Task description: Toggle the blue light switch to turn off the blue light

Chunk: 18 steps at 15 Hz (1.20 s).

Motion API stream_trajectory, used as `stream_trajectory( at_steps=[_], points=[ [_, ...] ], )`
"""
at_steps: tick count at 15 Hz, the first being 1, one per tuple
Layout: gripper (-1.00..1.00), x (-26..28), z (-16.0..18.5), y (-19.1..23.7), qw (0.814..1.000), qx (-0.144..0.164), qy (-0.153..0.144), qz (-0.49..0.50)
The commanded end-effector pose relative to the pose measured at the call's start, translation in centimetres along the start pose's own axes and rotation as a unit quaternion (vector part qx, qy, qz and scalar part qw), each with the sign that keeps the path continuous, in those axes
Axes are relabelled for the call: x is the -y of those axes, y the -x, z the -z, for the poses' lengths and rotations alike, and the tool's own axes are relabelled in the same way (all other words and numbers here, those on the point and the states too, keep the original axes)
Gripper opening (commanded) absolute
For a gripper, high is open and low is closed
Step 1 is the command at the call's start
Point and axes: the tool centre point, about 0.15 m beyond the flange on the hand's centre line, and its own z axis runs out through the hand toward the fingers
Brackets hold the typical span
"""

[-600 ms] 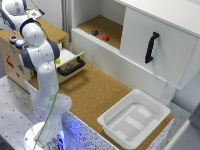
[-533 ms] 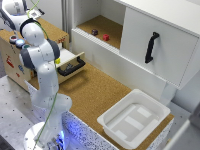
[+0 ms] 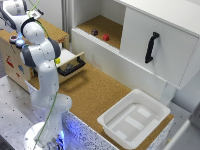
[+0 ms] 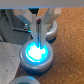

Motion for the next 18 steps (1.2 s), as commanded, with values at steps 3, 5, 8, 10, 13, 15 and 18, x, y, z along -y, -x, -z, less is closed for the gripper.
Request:
stream_trajectory(
  at_steps=[3, 5, 8, 10, 13, 15, 18],
  points=[
    [-1.0, 2.6, -2.3, 2.0, 0.999, -0.033, 0.003, -0.034],
    [-1.0, 3.0, -2.6, 2.4, 0.999, -0.032, -0.002, -0.037],
    [-1.0, 2.7, -4.3, 2.6, 0.999, -0.036, -0.008, -0.034],
    [-1.0, 2.7, -6.6, 2.5, 1.0, -0.019, -0.015, -0.015],
    [-1.0, 2.7, -8.3, 3.9, 0.999, -0.024, -0.02, -0.032],
    [-1.0, 2.1, -6.9, 4.3, 0.999, -0.027, -0.003, -0.037],
    [1.0, 0.0, -2.6, 4.6, 0.999, -0.021, 0.027, -0.034]
  ],
)
